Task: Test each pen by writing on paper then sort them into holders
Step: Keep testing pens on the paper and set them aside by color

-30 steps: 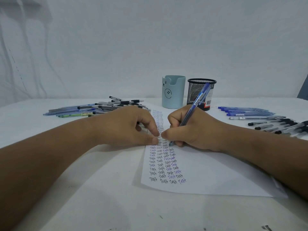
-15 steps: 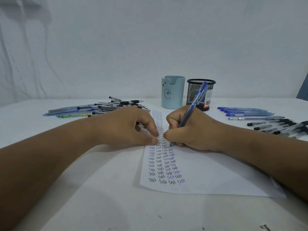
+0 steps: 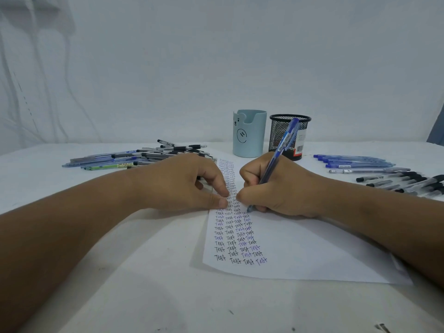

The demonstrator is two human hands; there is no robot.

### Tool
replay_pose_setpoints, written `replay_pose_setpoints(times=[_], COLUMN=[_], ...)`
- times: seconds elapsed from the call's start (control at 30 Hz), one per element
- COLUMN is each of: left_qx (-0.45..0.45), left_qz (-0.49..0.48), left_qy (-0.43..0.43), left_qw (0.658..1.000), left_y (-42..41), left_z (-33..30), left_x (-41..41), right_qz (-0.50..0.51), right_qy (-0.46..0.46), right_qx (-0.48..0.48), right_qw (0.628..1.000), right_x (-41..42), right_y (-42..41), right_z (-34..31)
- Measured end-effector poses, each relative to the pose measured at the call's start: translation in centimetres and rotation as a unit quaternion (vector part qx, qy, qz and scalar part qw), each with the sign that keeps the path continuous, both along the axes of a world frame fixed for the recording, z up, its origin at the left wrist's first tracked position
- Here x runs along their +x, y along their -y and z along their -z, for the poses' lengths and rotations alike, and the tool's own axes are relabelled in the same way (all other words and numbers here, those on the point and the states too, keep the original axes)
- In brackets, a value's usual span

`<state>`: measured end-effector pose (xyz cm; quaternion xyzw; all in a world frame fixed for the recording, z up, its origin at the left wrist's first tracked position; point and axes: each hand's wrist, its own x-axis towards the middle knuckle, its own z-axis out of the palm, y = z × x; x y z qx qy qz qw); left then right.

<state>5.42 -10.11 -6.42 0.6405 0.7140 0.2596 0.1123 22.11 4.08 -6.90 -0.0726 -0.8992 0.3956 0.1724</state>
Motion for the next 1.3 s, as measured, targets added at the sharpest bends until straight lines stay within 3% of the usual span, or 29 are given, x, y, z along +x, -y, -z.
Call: replay_pose_setpoints(times=[0.73,0.87,1.07,1.17,1.3], left_qx=[-0.002,-0.014,-0.005,-0.005,-0.006], left_qz=[-0.004,-0.02,-0.039,-0.052,-0.067], left_qy=[0.004,-0.018,-0.049,-0.074,-0.086], left_qw=[1.0,1.0,0.998,0.996,0.994], left_y=[0.4,0.5,0.6,0.5,0.3], left_z=[-0.3,-0.2,0.1,0.2,0.3], left_x=[0.6,0.8,0.8,0.8,1.0], right_qz=[0.006,0.038,0.092,0.15,0.192], right_qy=[-0.035,-0.105,-0.196,-0.201,-0.125], right_qx=[-0.004,-0.125,-0.136,-0.078,0.058], right_qw=[0.999,0.986,0.967,0.965,0.972], right_x=[-0.2,-0.2,0.5,1.3,1.0], right_y=[-0.4,-0.6,-2.5,-3.8,-4.8], right_z=[0.4,0.0,-2.6,-2.8,-2.3])
